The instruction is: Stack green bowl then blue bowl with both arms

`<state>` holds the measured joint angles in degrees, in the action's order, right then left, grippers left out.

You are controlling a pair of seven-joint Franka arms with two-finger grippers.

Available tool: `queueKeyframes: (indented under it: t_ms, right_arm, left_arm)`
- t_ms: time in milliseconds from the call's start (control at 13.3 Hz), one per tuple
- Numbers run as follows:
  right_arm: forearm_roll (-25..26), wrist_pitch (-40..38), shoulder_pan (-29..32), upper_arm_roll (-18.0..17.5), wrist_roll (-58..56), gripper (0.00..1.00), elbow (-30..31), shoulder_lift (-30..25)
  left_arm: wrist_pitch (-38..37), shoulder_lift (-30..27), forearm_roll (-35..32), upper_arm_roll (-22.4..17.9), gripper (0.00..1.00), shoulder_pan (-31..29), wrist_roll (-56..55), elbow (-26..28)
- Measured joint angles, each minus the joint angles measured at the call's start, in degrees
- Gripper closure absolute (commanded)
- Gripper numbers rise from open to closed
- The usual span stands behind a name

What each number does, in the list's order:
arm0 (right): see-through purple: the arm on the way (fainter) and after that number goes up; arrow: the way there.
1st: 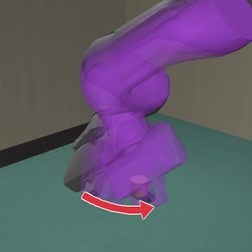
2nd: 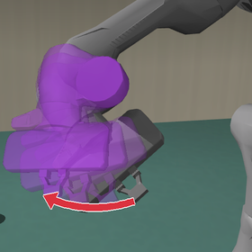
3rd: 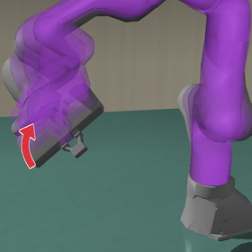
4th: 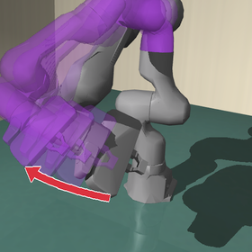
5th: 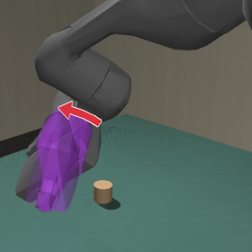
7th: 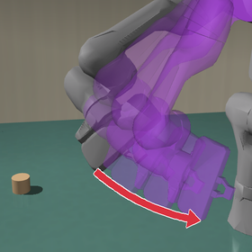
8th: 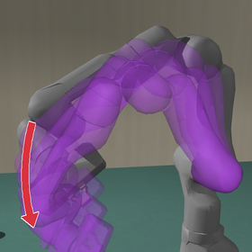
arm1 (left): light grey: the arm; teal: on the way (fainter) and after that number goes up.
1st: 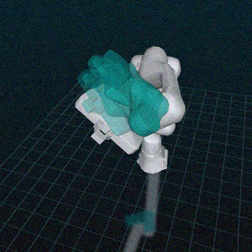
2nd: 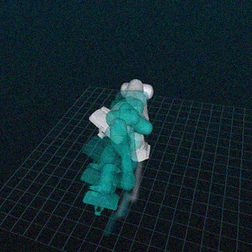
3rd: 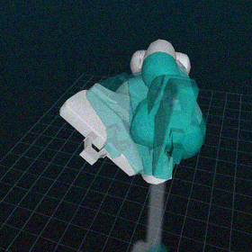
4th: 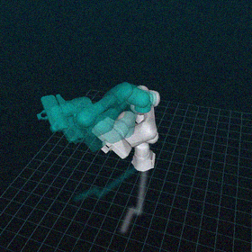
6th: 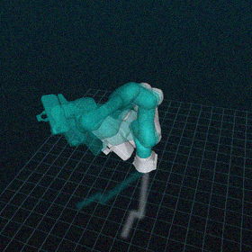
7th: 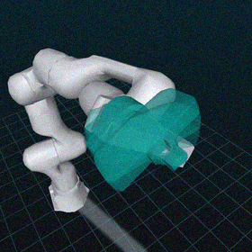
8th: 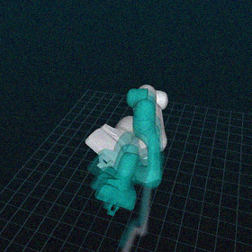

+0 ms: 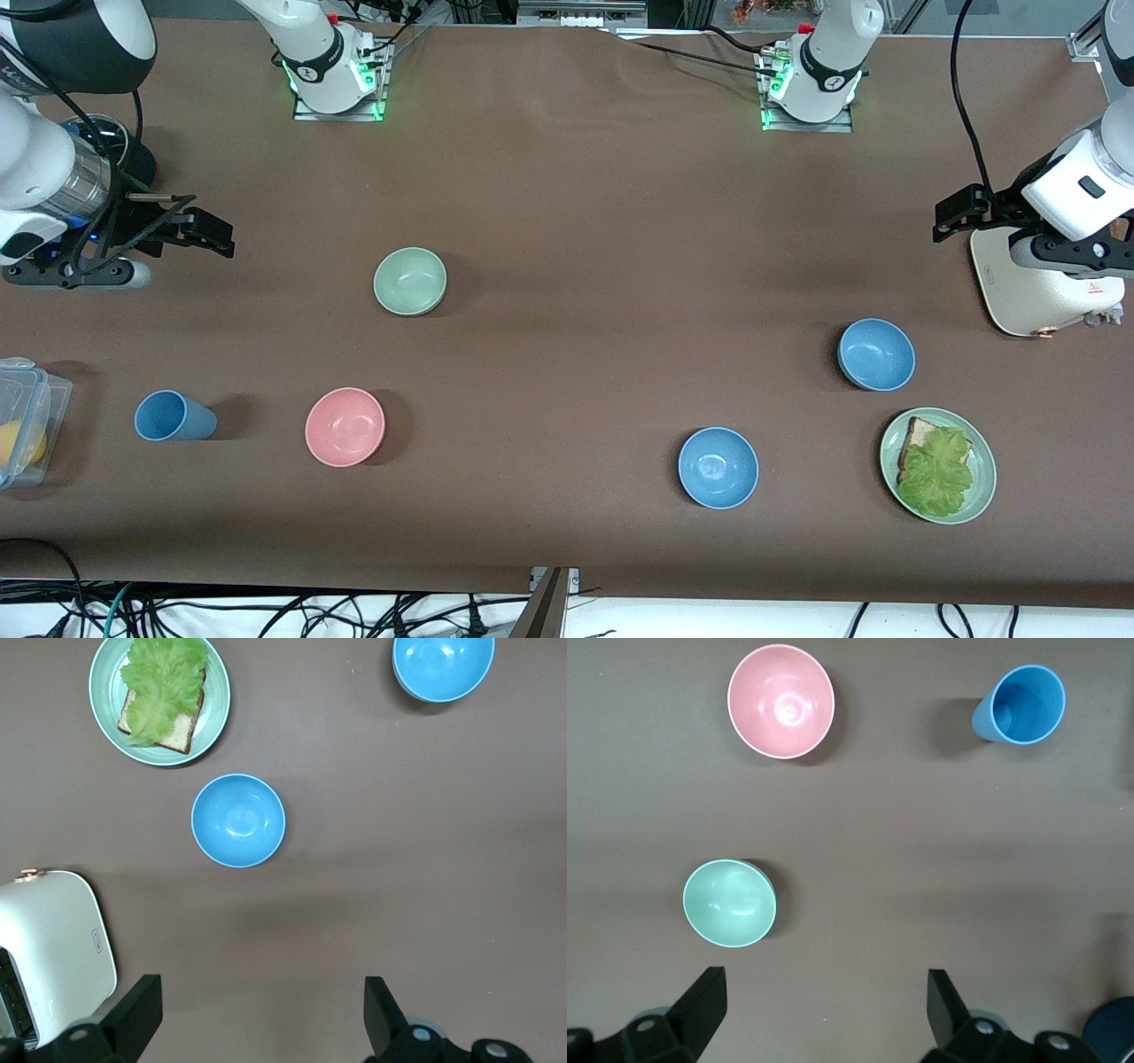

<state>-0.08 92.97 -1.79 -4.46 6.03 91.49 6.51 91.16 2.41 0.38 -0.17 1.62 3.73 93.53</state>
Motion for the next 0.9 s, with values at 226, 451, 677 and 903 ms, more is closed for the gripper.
queueKeyframes:
  t_ms: [226,451,677,903]
  right_arm:
    - [-0.04,-0.20,-1.62,-0.97,0.58,0.00,0.48,0.11]
    - [-0.04,-0.18,-2.38,-1.56,1.24,0.00,1.51,0.12]
    - [-0.06,-0.16,-2.35,-1.55,1.20,0.00,1.76,0.11]
    - [-0.28,-0.16,-2.34,-1.55,1.11,0.00,1.86,0.11]
  left_arm:
    - [0.00,0.00,0.00,0.06,0.00,0.00,0.00,0.00]
    - [0.00,0.00,0.00,0.07,0.00,0.00,0.00,0.00]
    - [0.00,0.00,0.00,0.06,0.00,0.00,0.00,0.00]
    - [0.00,0.00,0.00,0.07,0.00,0.00,0.00,0.00]
